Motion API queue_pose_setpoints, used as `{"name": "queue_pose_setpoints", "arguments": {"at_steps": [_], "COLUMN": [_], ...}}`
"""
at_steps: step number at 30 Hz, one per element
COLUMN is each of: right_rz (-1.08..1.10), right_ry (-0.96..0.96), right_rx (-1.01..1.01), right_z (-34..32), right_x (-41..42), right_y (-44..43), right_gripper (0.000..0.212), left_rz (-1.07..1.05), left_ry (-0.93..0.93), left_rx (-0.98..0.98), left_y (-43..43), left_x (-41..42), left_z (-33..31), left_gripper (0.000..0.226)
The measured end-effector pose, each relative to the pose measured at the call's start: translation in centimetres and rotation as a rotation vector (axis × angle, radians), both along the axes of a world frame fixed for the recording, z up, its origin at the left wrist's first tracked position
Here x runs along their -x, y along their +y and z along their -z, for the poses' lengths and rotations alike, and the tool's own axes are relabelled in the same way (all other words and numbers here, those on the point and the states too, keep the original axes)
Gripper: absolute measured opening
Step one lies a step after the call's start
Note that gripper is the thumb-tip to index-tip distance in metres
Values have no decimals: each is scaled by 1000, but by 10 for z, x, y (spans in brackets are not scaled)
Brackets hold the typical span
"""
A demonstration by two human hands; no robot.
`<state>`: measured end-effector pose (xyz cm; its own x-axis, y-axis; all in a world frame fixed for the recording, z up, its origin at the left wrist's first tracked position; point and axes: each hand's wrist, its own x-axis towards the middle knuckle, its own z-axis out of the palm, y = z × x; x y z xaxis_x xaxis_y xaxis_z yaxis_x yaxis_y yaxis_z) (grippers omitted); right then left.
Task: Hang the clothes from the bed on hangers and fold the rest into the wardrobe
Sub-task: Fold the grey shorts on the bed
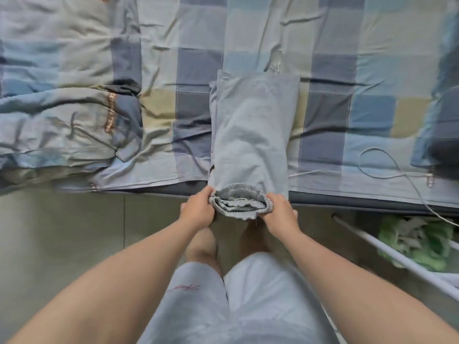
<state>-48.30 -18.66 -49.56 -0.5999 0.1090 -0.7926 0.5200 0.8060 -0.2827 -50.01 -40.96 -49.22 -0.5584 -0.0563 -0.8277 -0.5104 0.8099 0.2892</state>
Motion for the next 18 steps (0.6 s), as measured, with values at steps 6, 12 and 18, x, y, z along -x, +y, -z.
{"name": "queue_pose_setpoints", "arguments": {"at_steps": [6, 12, 18], "right_rz": [-28, 124, 209], "right_ry": [-282, -253, -94], "right_rx": [100, 225, 173], "right_z": [26, 30, 51], "right_x": [-53, -23, 74], "right_y": [-5, 4, 16], "right_gripper": [24, 14, 16], "left_rz": [64, -72, -169], "left_ry": [-285, -305, -99], "left_rx": [-17, -79, -144], "left_y": [-10, -16, -4], "left_x": [-59, -34, 62], "left_z": [35, 52, 70], "left_gripper": [23, 23, 35]}}
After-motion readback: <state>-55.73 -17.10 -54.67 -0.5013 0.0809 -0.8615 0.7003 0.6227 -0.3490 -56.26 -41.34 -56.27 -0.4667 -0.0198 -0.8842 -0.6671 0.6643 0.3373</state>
